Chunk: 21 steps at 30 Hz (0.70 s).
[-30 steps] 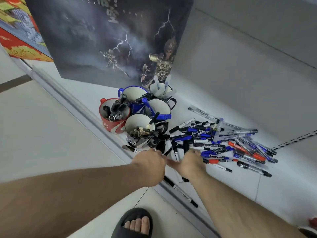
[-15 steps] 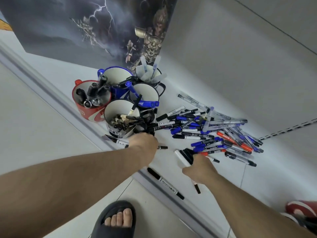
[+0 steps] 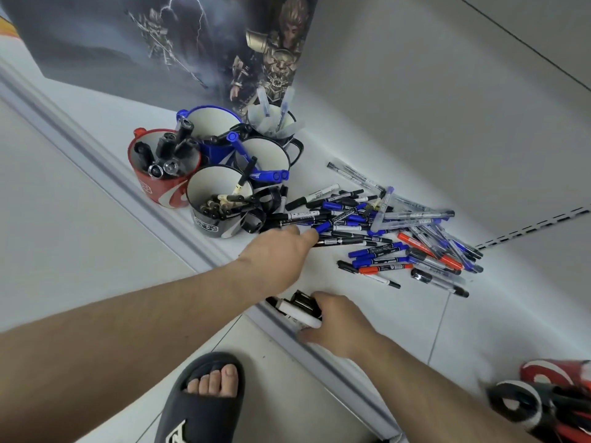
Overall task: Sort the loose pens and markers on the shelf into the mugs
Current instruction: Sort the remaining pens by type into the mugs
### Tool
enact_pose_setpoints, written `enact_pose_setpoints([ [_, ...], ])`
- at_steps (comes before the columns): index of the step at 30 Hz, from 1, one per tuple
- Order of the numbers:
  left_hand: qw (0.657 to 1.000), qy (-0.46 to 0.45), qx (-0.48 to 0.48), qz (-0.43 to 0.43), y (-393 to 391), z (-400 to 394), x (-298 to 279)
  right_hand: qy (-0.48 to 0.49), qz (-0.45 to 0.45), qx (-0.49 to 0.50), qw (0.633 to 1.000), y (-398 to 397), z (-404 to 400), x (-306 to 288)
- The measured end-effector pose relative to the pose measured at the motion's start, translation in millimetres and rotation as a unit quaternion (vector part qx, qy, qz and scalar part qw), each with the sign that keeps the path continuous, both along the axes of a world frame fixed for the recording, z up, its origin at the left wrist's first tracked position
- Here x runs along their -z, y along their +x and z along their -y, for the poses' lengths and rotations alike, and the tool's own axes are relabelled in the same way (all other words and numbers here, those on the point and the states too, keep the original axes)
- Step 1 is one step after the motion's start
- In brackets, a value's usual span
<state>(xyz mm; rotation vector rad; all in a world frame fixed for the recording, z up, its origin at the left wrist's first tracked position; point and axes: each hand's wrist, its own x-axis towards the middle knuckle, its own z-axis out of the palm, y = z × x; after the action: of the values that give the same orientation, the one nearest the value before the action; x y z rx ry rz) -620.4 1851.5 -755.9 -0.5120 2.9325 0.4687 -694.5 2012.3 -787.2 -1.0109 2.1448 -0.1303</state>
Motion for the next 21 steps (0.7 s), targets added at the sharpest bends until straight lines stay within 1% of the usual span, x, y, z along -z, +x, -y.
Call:
enact_pose_setpoints([
  [2, 0.998, 0.045, -0.014, -0.050, 2, 0, 4, -0.009, -0.019, -0.026, 0.999, 0, 0, 3],
  [3, 0.993, 0.086, -0.022, -0.074, 3, 1, 6, -0.017, -0.032, -0.032, 0.999, -1, -1, 4],
  [5, 0.973, 0.187, -0.051, -0.122, 7, 2, 5, -0.032, -0.064, -0.030, 0.997, -7, -5, 3],
  [6, 0.956, 0.243, -0.076, -0.143, 8, 3, 2, -0.028, -0.073, -0.019, 0.997, -11, -8, 2],
  [7, 0.931, 0.310, -0.110, -0.159, 8, 3, -1, -0.011, -0.078, -0.004, 0.997, -16, -12, 0],
  [8, 0.894, 0.385, -0.153, -0.171, 6, 2, -6, 0.011, -0.080, 0.017, 0.997, -21, -17, -3],
  [9, 0.844, 0.463, -0.204, -0.179, 4, 3, -9, 0.025, -0.073, 0.049, 0.996, -26, -21, -6],
  [11, 0.733, 0.590, -0.284, -0.186, -1, -4, -16, 0.008, -0.022, 0.174, 0.984, -32, -34, -16],
  [12, 0.680, 0.640, -0.305, -0.189, -4, -10, -20, -0.025, 0.017, 0.250, 0.968, -33, -40, -23],
  [13, 0.631, 0.683, -0.316, -0.191, -6, -16, -23, -0.067, 0.060, 0.319, 0.943, -32, -44, -31],
  [14, 0.591, 0.714, -0.322, -0.191, -7, -24, -26, -0.111, 0.103, 0.380, 0.913, -29, -48, -41],
  [15, 0.562, 0.735, -0.328, -0.188, -9, -32, -27, -0.153, 0.152, 0.432, 0.876, -25, -50, -51],
  [17, 0.517, 0.767, -0.333, -0.184, -13, -49, -29, -0.214, 0.247, 0.510, 0.796, -15, -52, -69],
  [18, 0.494, 0.781, -0.333, -0.187, -15, -57, -30, -0.228, 0.274, 0.535, 0.766, -9, -53, -77],
  [20, 0.459, 0.798, -0.333, -0.204, -22, -69, -30, -0.231, 0.294, 0.581, 0.723, 1, -55, -83],
  [21, 0.452, 0.801, -0.333, -0.210, -25, -73, -30, -0.229, 0.296, 0.604, 0.704, 5, -57, -82],
])
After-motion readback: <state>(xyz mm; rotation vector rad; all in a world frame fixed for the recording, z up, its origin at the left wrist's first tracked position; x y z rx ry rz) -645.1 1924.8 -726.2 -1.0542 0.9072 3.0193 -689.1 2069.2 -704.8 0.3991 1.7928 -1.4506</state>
